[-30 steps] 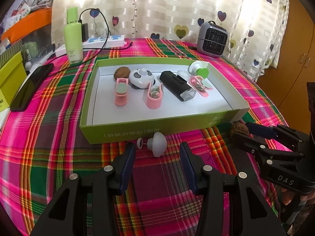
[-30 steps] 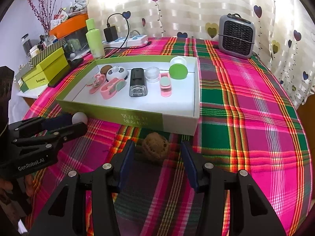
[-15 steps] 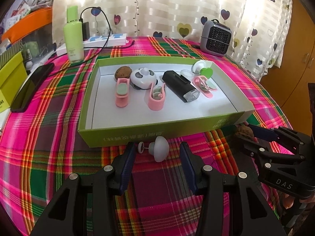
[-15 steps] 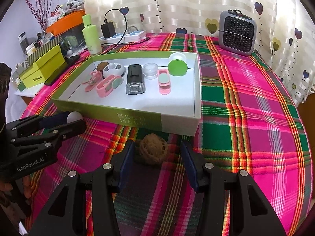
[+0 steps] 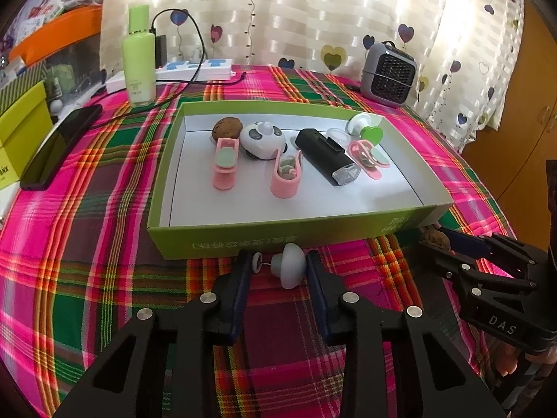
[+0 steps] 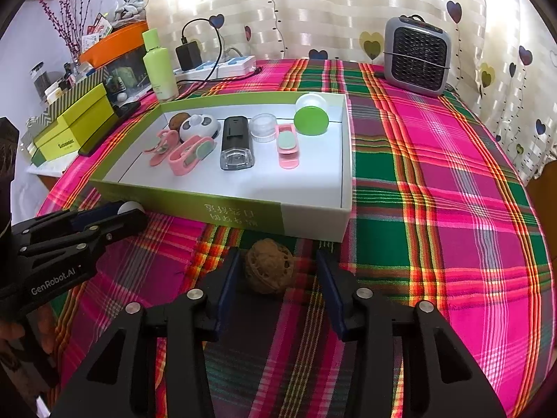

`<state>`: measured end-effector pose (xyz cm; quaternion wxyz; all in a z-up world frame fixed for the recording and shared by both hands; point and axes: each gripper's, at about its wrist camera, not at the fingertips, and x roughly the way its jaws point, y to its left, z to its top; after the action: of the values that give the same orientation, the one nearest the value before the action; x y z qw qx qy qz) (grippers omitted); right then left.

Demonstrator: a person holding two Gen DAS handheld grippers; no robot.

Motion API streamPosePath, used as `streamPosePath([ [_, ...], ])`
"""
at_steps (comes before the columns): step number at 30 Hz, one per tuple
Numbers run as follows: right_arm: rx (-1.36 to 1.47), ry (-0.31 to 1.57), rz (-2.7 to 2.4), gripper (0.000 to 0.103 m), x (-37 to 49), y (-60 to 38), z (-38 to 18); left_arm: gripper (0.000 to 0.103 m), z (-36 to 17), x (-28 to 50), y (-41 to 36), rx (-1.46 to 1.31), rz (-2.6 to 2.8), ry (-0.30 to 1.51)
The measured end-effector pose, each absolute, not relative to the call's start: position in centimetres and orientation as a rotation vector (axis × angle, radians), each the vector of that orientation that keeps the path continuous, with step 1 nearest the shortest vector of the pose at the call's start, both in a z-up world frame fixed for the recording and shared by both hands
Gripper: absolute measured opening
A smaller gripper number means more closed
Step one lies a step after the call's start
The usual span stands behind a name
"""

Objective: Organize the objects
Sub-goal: 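Grasp the walnut with the right tool while the left tool grasps the white knob, then carry the walnut with the right tool while the left tool carries the white knob over the box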

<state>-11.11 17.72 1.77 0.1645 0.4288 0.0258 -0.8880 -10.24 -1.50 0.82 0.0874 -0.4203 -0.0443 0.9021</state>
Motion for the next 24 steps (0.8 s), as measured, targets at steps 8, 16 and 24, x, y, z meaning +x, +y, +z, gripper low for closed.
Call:
streamPosePath([
  [8,1.217,0.087,-2.522,0.031,-11.1,17.6,1.8,0.030,0.9,-9.9,-1.5,-1.247,2.678,-0.143],
  [16,1.216,0.092,-2.516,0.031,-10.8,17.5,1.8,0.030,0.9,-9.3,-1.0,-1.244,2.654,-0.134],
  [24,1.216,0.094,-2.505,0.031,-10.3,17.6,1.8,0.030,0.9,-8.5,0.4,-1.229,2.589,-0.094],
])
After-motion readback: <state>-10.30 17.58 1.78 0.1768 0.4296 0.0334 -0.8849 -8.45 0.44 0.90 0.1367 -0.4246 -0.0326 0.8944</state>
